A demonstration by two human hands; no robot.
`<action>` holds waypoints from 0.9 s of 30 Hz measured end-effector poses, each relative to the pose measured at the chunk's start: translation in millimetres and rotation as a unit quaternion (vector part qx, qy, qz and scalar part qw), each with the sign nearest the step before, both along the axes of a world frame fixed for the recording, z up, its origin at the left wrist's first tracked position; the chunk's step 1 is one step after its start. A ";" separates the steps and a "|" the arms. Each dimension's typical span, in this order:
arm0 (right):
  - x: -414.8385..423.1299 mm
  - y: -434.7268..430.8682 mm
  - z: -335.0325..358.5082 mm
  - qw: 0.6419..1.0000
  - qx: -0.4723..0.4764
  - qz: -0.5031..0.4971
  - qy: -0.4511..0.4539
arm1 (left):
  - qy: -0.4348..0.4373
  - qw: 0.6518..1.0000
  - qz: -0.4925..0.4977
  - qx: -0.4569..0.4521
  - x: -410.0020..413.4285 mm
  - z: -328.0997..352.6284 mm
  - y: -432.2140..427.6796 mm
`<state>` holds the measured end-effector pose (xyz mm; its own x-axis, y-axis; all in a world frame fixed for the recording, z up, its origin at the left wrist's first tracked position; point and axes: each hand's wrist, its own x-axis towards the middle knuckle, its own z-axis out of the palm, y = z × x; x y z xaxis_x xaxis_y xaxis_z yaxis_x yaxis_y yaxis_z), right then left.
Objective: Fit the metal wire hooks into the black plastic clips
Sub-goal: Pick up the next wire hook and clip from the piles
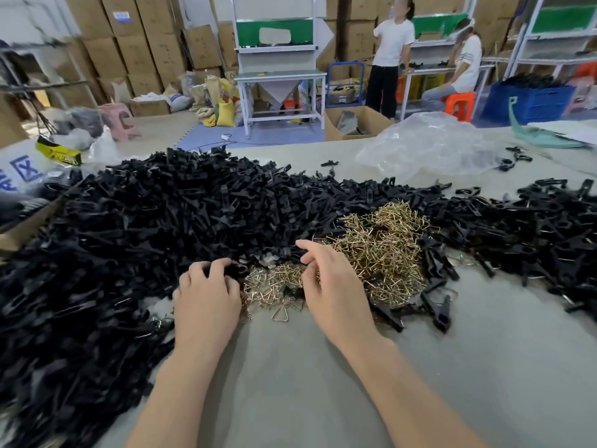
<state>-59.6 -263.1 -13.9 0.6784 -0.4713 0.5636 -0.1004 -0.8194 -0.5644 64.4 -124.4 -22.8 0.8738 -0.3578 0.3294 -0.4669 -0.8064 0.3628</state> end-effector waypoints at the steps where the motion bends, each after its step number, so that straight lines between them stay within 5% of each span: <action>1: 0.0 -1.1 -0.3 1.000 0.004 -0.002 -0.006 | -0.002 1.000 -0.014 0.009 -0.4 -0.6 3.2; 21: 0.4 -1.6 -1.7 1.000 0.020 0.008 0.004 | 0.023 0.985 -0.007 -0.174 3.4 2.6 10.5; 27: 1.3 -0.9 -0.6 1.000 0.014 0.012 0.008 | 0.008 0.989 0.016 -0.149 3.5 5.2 8.3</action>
